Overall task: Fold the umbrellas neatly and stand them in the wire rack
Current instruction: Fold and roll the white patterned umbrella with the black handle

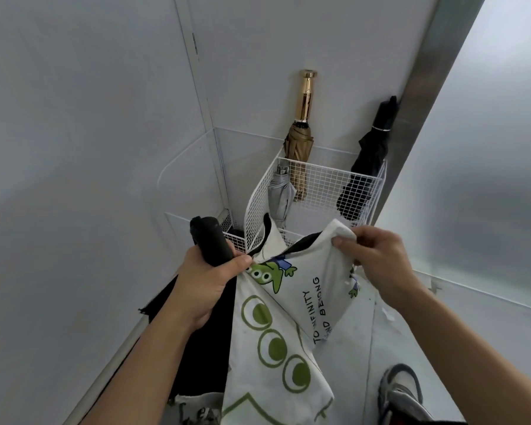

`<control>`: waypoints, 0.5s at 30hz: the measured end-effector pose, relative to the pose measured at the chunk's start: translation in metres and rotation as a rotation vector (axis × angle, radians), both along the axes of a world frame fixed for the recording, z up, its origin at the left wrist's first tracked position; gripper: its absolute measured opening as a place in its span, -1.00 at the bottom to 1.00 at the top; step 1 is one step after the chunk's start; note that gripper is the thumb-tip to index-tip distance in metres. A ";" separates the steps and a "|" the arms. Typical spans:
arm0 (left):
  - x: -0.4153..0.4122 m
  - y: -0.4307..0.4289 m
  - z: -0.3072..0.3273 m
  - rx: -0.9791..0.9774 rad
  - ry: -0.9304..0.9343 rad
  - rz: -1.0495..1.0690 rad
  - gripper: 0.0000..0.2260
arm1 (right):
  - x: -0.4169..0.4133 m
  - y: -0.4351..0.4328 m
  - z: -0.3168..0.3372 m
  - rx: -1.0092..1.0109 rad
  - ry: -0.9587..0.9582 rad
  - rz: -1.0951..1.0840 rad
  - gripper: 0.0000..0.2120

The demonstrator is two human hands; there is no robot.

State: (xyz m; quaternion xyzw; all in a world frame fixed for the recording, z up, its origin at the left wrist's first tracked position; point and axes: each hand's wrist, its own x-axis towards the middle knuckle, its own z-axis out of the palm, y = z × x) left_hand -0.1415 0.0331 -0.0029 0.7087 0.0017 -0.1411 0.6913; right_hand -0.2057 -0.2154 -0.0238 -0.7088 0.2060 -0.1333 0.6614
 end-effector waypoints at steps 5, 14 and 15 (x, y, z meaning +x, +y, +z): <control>0.003 0.001 0.001 -0.029 0.039 0.051 -0.79 | -0.002 0.003 0.002 0.044 -0.020 0.036 -0.93; 0.003 0.005 -0.001 0.025 -0.016 0.047 -0.69 | -0.003 0.007 0.006 0.139 -0.016 0.184 -0.78; 0.004 0.005 -0.001 0.019 -0.014 0.059 -0.73 | -0.003 0.005 0.006 0.164 -0.022 0.163 -0.79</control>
